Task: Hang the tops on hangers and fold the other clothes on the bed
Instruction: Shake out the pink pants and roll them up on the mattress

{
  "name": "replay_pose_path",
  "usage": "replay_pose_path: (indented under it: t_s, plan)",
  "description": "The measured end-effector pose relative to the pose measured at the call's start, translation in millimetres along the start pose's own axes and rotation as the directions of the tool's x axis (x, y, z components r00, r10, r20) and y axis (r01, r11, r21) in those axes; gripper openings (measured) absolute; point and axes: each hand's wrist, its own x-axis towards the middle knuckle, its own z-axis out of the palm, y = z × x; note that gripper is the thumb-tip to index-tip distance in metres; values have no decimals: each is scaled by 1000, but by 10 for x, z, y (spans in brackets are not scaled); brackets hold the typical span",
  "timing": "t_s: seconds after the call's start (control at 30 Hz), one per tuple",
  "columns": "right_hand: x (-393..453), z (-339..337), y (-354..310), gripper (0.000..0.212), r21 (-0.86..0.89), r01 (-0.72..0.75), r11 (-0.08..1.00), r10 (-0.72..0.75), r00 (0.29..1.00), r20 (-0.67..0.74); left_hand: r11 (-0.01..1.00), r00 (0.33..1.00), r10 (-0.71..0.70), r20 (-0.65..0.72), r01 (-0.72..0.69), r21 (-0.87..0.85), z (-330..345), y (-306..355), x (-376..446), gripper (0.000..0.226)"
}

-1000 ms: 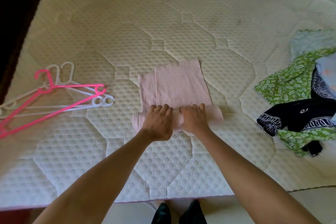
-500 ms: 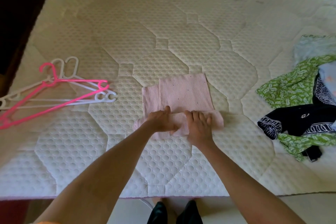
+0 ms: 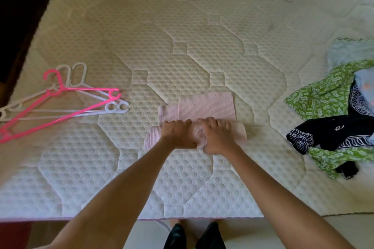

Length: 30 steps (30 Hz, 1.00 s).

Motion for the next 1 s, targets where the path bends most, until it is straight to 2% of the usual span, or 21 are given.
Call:
replay_pose_path:
  t_s: [0.07, 0.1, 0.13, 0.2, 0.23, 0.3, 0.33, 0.37, 0.4, 0.43, 0.5, 0.53, 0.6, 0.67, 0.73, 0.8, 0.87, 0.93, 1.0]
  plan:
    - [-97, 124, -8, 109, -84, 107, 991, -107, 994, 6, 992, 985, -3, 175, 26, -127, -53, -96, 60, 75]
    - [-89, 161, -9, 107, -105, 120, 987, -121, 993, -3, 990, 977, 4, 212, 26, -141, -48, -126, 57, 77]
    - [-56, 156, -18, 98, -116, 111, 987, -115, 993, -25, 991, 980, 13, 199, 13, -130, -37, -142, 35, 78]
    - [56, 42, -71, 74, -82, 58, 995, -60, 998, -24, 996, 996, 88, 29, -87, -10, 3, -143, -31, 80]
    - [134, -32, -97, 66, -23, 21, 1000, -20, 999, 26, 986, 987, 152, -57, -147, 80, 34, -151, -63, 84]
    - [280, -144, -133, 69, 159, -103, 982, 56, 960, 275, 955, 969, 229, -96, -205, 214, 99, -189, -118, 95]
    - [322, -180, -153, 78, 216, -171, 961, 69, 909, 412, 950, 974, 215, -70, -192, 245, 121, -207, -138, 97]
    - [339, -195, -168, 86, 243, -208, 948, 66, 871, 487, 954, 983, 178, -45, -161, 252, 142, -214, -137, 97]
    - [341, -186, -172, 92, 256, -216, 942, 62, 864, 500, 964, 991, 133, -27, -123, 235, 161, -205, -125, 96]
    - [331, -164, -167, 94, 253, -202, 946, 62, 879, 472, 976, 996, 91, -11, -87, 202, 159, -189, -103, 94]
    - [209, -89, -126, 92, 161, -90, 983, 38, 954, 298, 994, 999, 25, 40, -29, 102, 118, -157, -47, 88]
    - [125, -48, -105, 92, 92, 0, 996, -16, 985, 174, 1000, 997, -2, 76, 0, 30, 93, -167, -18, 85]
    - [-37, 28, -82, 95, -36, 186, 982, -187, 982, -35, 992, 986, -35, 164, 54, -114, 39, -219, 32, 81]
    - [-75, 103, -67, 99, -140, 250, 958, -262, 962, -74, 979, 976, -48, 211, 88, -182, 17, -260, 68, 81]
    - [10, 146, -76, 95, -196, 204, 959, -217, 975, -48, 984, 977, -62, 204, 94, -154, 33, -252, 62, 84]
    - [119, 122, -118, 86, -200, 149, 968, -163, 985, -55, 999, 994, -36, 99, 39, -31, 82, -222, 23, 85]
    - [205, 37, -166, 76, -77, 125, 989, -127, 992, -22, 993, 993, 54, -101, -43, 107, 120, -222, -34, 79]
    - [278, -51, -174, 67, 160, 46, 986, -62, 993, 98, 984, 939, 146, -312, -106, 142, 126, -291, -83, 74]
    - [315, -75, -133, 61, 394, -124, 911, 24, 968, 249, 988, 868, 151, -473, -114, 106, 128, -381, -97, 81]
